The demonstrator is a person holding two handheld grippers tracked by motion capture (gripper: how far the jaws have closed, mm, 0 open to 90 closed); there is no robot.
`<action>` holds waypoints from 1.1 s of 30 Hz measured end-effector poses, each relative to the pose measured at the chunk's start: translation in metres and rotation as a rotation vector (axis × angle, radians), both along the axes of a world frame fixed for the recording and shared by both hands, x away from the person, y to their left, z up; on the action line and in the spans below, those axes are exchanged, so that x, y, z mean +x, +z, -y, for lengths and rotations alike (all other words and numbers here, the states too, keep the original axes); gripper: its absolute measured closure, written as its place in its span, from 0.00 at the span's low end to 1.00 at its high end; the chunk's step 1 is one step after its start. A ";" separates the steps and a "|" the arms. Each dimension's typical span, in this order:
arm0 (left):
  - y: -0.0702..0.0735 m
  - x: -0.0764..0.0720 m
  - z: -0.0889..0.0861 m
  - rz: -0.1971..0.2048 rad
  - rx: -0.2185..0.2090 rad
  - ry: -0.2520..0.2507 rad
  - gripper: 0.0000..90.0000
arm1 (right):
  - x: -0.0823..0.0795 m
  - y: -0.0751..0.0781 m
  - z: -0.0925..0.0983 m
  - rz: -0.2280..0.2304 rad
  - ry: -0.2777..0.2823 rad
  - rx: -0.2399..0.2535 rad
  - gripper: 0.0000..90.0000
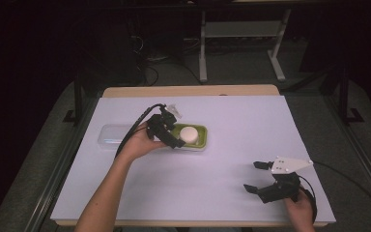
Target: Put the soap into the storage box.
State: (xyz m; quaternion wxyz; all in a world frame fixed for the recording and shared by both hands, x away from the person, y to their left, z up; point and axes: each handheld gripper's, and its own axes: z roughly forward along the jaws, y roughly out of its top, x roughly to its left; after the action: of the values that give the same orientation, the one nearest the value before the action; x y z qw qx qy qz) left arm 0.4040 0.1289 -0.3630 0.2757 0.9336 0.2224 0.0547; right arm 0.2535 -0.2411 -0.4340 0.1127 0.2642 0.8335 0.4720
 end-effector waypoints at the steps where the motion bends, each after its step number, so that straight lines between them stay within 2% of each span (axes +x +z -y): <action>1: 0.000 -0.002 -0.002 -0.002 0.000 -0.003 0.23 | 0.000 0.000 0.000 0.002 -0.003 -0.001 0.15; 5: 0.000 -0.010 -0.012 0.000 -0.008 0.008 0.22 | 0.000 0.000 0.002 -0.001 -0.010 -0.003 0.15; 13: -0.003 -0.028 -0.032 0.017 -0.051 0.024 0.22 | -0.001 0.001 0.003 0.004 -0.026 -0.009 0.15; 20: -0.006 -0.046 -0.045 0.026 -0.062 0.012 0.21 | -0.001 -0.001 0.004 -0.003 -0.035 -0.019 0.15; 25: -0.008 -0.057 -0.055 0.047 -0.056 0.013 0.21 | -0.002 -0.002 0.006 -0.002 -0.045 -0.021 0.15; 30: -0.013 -0.070 -0.063 0.054 -0.081 0.016 0.21 | -0.003 -0.002 0.008 -0.005 -0.050 -0.022 0.15; 33: -0.015 -0.075 -0.068 0.061 -0.077 0.005 0.20 | -0.003 -0.002 0.008 -0.005 -0.051 -0.022 0.15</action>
State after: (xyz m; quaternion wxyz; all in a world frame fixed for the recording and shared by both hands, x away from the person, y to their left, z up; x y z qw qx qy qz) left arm 0.3291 0.1965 -0.3775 0.3179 0.9197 0.2180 0.0752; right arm 0.2503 -0.2486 -0.4359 0.1254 0.2853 0.8320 0.4589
